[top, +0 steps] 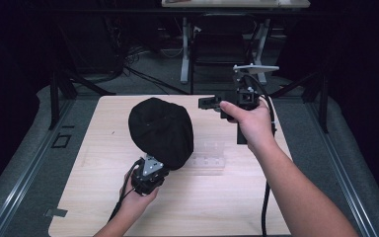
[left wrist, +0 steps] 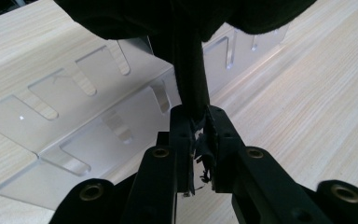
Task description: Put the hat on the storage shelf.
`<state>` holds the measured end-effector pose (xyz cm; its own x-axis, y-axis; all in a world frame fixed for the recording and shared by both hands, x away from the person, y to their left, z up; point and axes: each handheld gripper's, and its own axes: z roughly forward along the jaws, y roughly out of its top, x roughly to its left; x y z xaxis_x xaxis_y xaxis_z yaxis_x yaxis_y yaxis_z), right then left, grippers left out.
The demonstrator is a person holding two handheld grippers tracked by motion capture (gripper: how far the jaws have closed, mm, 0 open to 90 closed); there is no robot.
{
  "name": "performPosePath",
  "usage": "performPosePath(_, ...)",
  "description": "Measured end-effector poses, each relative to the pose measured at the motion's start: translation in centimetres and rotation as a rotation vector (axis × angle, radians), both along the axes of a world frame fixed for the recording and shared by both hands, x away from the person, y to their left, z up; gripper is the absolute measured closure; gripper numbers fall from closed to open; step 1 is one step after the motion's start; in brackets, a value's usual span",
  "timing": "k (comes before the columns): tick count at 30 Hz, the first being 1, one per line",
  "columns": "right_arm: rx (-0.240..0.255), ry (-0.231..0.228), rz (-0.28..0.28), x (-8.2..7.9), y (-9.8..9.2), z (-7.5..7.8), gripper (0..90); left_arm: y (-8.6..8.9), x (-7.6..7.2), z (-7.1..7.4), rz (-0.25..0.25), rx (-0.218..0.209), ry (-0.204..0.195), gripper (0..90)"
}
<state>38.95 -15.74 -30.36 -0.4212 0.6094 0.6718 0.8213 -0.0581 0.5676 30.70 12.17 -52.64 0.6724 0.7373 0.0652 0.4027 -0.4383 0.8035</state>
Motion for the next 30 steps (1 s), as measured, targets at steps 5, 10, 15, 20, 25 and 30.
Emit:
performPosePath(5, -0.045, -0.021, -0.014, -0.5, -0.5, -0.6, 78.6, 0.3, -0.1, -0.2, 0.003, 0.010, 0.001, 78.2)
performPosePath(10, -0.092, -0.036, -0.021, -1.0, -0.6, -1.3, 78.2, 0.5, -0.2, -0.1, 0.011, 0.020, 0.002, 72.7)
performPosePath(15, -0.129, -0.052, -0.025, -1.5, -1.0, -2.2, 77.3, 1.1, -0.4, 0.0, 0.016, 0.016, 0.001, 61.9)
performPosePath(20, -0.187, -0.066, -0.030, -2.2, -1.5, -3.7, 75.0, 1.9, -0.9, 0.2, 0.020, -0.020, 0.003, 54.6)
performPosePath(25, -0.225, -0.099, -0.048, -3.0, -2.2, -5.4, 70.4, 2.5, -1.4, 0.4, 0.016, -0.024, -0.001, 48.5)
performPosePath(30, -0.275, -0.145, -0.066, -4.1, -2.9, -7.2, 65.7, 3.4, -1.9, 0.5, 0.017, -0.034, -0.003, 46.1)
